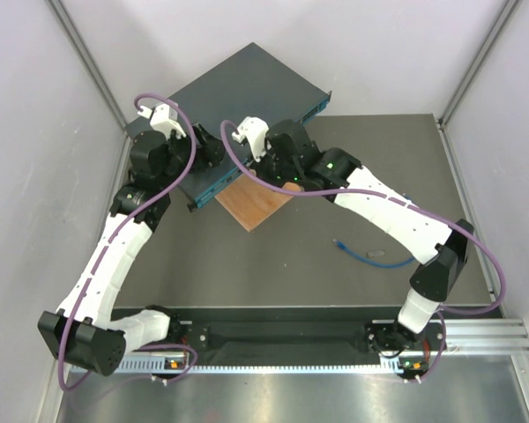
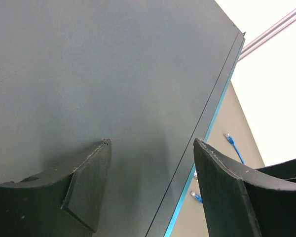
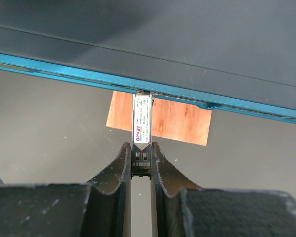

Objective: Insert the plug into the switch port

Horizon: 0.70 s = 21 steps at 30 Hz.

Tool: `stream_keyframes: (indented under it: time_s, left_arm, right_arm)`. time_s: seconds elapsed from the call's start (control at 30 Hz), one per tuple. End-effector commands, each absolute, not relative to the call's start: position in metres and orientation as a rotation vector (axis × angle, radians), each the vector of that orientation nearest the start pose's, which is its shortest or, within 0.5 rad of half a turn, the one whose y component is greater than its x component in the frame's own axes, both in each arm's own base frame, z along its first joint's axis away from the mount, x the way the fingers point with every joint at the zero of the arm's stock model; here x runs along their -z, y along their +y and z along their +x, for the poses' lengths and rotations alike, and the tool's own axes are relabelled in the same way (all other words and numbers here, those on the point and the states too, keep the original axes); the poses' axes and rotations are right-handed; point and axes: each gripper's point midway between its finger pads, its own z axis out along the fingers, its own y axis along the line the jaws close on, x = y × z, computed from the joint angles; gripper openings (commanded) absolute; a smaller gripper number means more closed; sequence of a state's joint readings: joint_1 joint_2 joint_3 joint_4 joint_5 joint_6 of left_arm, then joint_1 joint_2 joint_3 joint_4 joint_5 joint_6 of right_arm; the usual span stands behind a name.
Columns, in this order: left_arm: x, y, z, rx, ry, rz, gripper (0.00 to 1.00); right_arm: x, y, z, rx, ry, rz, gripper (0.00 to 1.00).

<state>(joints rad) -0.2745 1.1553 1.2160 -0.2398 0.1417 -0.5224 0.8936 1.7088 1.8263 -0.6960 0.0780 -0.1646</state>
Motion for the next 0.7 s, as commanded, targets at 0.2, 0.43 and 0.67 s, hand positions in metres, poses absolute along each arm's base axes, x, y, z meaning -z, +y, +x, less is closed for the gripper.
stream_keyframes:
  time_s: [0.2, 0.43, 0.67]
  left_arm:
    - [-0.3481, -0.151, 0.3641, 0.717, 1.792, -0.113, 0.73]
    - [-0.3474, -0.1509, 0.3626, 0.717, 1.793, -0.113, 0.73]
    - [-0.3454, -0.1517, 0.3624, 0.725, 1.797, -0.118, 0.73]
  right_arm:
    - [-0.3164, 0.3605, 0.3279, -0.341, 1.844, -1.0, 0.0]
    - [-0.3158, 0.3648, 0.3319, -0.343, 1.846, -0.997, 0.0]
    - [-0.3157, 0.3659, 0.3329, -0.352, 1.853, -0.99, 0.0]
